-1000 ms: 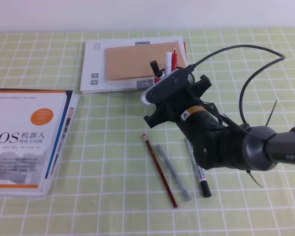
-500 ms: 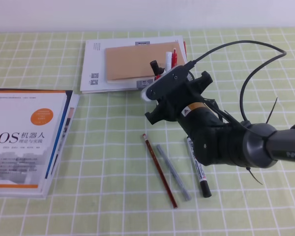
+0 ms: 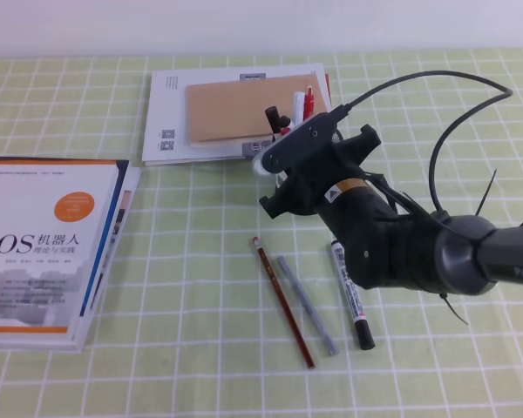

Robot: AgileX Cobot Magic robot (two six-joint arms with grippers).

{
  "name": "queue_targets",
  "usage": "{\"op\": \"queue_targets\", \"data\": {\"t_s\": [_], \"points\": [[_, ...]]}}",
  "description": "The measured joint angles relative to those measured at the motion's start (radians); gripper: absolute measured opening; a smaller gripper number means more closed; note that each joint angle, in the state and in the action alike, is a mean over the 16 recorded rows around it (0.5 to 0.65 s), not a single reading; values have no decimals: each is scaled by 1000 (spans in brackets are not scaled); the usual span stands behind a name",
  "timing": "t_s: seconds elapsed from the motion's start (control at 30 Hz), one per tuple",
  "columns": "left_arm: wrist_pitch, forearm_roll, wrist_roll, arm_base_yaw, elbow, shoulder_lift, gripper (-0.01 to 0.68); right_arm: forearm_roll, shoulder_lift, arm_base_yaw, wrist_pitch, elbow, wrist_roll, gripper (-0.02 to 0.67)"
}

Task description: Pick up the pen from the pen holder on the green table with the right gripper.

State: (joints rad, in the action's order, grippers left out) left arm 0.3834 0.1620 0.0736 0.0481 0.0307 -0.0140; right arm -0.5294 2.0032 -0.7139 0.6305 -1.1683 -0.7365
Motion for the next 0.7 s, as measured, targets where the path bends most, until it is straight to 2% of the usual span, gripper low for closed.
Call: {"op": "queue_targets", "data": {"t_s": [0.7], "points": [[0,0,0,0,0,0,-8,-49,-201,0,-133,0,-4,51]]}}
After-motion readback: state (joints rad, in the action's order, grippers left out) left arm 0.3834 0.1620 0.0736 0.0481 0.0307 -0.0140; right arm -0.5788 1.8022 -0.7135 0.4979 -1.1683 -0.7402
